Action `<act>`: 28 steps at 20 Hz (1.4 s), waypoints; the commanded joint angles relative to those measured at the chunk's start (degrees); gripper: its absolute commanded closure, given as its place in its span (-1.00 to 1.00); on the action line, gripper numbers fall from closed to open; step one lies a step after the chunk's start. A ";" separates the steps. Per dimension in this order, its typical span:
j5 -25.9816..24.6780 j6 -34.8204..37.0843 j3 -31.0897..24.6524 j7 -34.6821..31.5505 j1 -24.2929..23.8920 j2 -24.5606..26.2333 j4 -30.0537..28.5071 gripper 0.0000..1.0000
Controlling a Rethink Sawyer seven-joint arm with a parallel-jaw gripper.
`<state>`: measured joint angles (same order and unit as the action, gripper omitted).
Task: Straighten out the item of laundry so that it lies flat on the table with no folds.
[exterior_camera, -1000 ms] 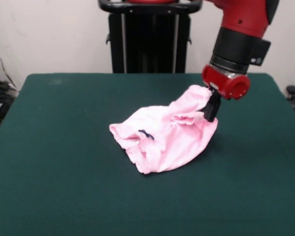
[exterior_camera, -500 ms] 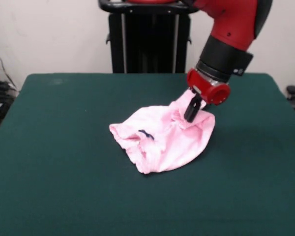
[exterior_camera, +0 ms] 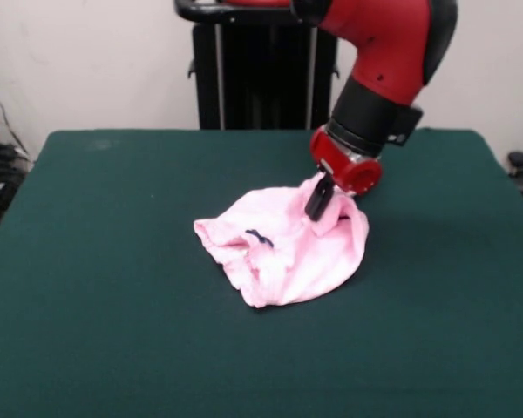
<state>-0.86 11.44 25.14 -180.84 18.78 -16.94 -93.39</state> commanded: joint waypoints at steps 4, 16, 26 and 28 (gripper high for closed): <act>-4.59 -9.58 -36.29 3.59 -25.44 -8.66 -16.28 1.00; -10.25 -4.84 -62.42 6.09 -47.05 -1.94 -21.40 1.00; -11.10 -2.47 -68.33 5.94 -51.13 1.76 -21.97 1.00; -10.06 -2.02 -68.00 4.58 -50.57 1.25 -22.31 1.00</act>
<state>-9.85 5.69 -31.96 -180.84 -32.47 -19.98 -112.38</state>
